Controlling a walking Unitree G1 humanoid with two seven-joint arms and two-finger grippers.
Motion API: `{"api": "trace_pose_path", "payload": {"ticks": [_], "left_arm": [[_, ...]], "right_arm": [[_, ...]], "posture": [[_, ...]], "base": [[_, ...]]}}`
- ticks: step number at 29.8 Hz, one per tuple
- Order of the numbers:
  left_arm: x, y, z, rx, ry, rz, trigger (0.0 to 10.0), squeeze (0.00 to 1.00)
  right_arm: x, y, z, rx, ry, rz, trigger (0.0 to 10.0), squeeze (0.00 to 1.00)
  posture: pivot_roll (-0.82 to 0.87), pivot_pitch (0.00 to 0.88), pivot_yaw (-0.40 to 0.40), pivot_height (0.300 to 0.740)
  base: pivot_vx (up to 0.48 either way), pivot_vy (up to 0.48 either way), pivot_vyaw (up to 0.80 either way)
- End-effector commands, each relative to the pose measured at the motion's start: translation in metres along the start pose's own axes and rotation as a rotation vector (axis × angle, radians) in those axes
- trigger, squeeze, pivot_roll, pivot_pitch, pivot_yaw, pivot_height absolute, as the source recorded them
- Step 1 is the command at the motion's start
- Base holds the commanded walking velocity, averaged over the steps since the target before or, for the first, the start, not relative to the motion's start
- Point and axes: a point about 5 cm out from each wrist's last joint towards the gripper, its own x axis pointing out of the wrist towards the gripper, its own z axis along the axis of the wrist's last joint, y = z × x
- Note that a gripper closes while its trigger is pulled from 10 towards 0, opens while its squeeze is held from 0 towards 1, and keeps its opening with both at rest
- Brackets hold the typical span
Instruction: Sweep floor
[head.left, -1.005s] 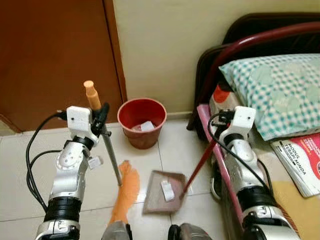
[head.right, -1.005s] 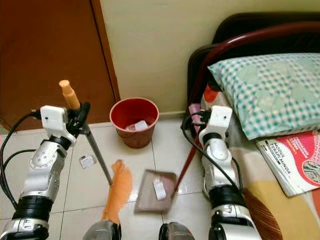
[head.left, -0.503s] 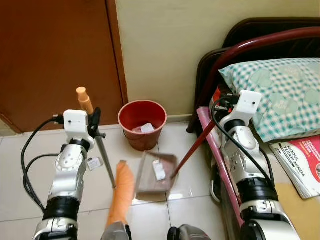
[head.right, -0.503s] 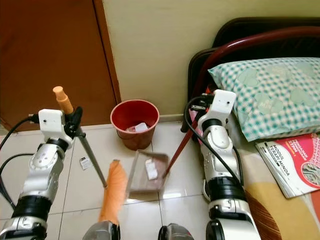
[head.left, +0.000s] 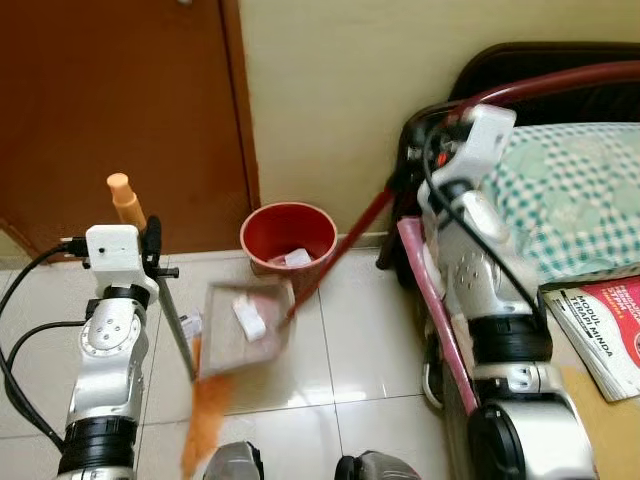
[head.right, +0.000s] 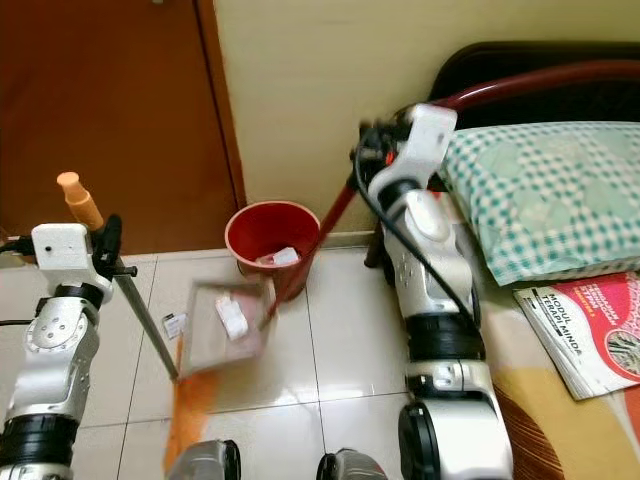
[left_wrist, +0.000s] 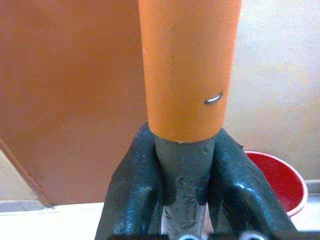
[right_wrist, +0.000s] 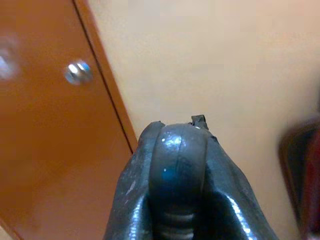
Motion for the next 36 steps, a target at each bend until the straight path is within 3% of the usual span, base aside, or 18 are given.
{"api": "trace_pose_path", "payload": {"ticks": [1,4,7,9,11,15,19,22,25,29,31,36], "left_arm": [[0.000,0.002,0.007,0.022,-0.025,0.009,10.0,0.00],[-0.001,-0.001,0.006,0.015,-0.009,0.021,10.0,0.00],[-0.003,-0.004,0.003,0.004,-0.001,0.023,10.0,0.00],[-0.003,-0.004,0.003,0.003,0.002,0.023,10.0,0.00],[0.001,-0.010,-0.002,-0.005,0.021,0.017,10.0,0.00],[0.003,-0.013,-0.001,-0.017,0.024,0.011,10.0,0.00],[0.002,-0.019,0.000,-0.017,0.024,-0.005,10.0,0.00],[0.001,-0.018,0.002,-0.017,0.017,-0.003,10.0,0.00],[0.001,-0.012,0.001,-0.019,0.017,0.029,10.0,0.00],[0.001,-0.013,0.004,-0.019,0.008,0.025,10.0,0.00],[0.000,-0.013,0.004,-0.015,0.009,0.021,10.0,0.00],[-0.003,-0.010,0.005,-0.010,0.013,0.024,10.0,0.00]], "right_arm": [[0.005,0.005,0.021,0.029,-0.078,0.013,10.0,0.00],[0.014,0.011,0.037,0.035,-0.142,0.030,10.0,0.00],[0.022,0.022,0.053,-0.021,-0.224,0.066,10.0,0.00],[0.023,0.023,0.055,-0.026,-0.232,0.068,10.0,0.00],[0.032,0.034,0.082,-0.089,-0.350,0.076,10.0,0.00],[0.036,0.038,0.093,-0.122,-0.391,0.072,10.0,0.00],[0.039,0.038,0.110,-0.243,-0.474,0.054,10.0,0.00],[0.041,0.037,0.111,-0.319,-0.499,0.057,10.0,0.00],[0.037,0.040,0.087,-0.457,-0.479,0.092,10.0,0.00],[0.032,0.046,0.064,-0.554,-0.463,0.133,10.0,0.00],[0.025,0.052,0.036,-0.650,-0.445,0.182,10.0,0.00],[0.010,0.063,-0.002,-0.756,-0.424,0.293,10.0,0.00]], "posture": [[0.05,0.028,-0.020,0.740],[0.06,0.031,-0.027,0.740],[0.05,0.030,-0.028,0.740],[0.05,0.030,-0.028,0.740],[0.04,0.018,-0.030,0.740],[0.03,0.016,-0.028,0.740],[0.03,0.014,-0.027,0.740],[0.04,0.021,-0.027,0.740],[0.05,0.017,-0.034,0.740],[0.05,0.025,-0.035,0.740],[0.05,0.030,-0.033,0.740],[0.07,0.058,-0.035,0.740]], "base": [[0.000,0.000,0.00],[0.000,0.000,0.00],[0.000,0.000,0.00],[0.000,0.000,0.00],[0.000,0.000,0.00],[0.000,0.000,0.00],[0.000,0.000,0.00],[0.000,0.000,0.00],[0.000,0.000,0.00],[0.000,0.000,0.00],[0.000,0.000,0.00],[0.000,0.000,0.00]]}}
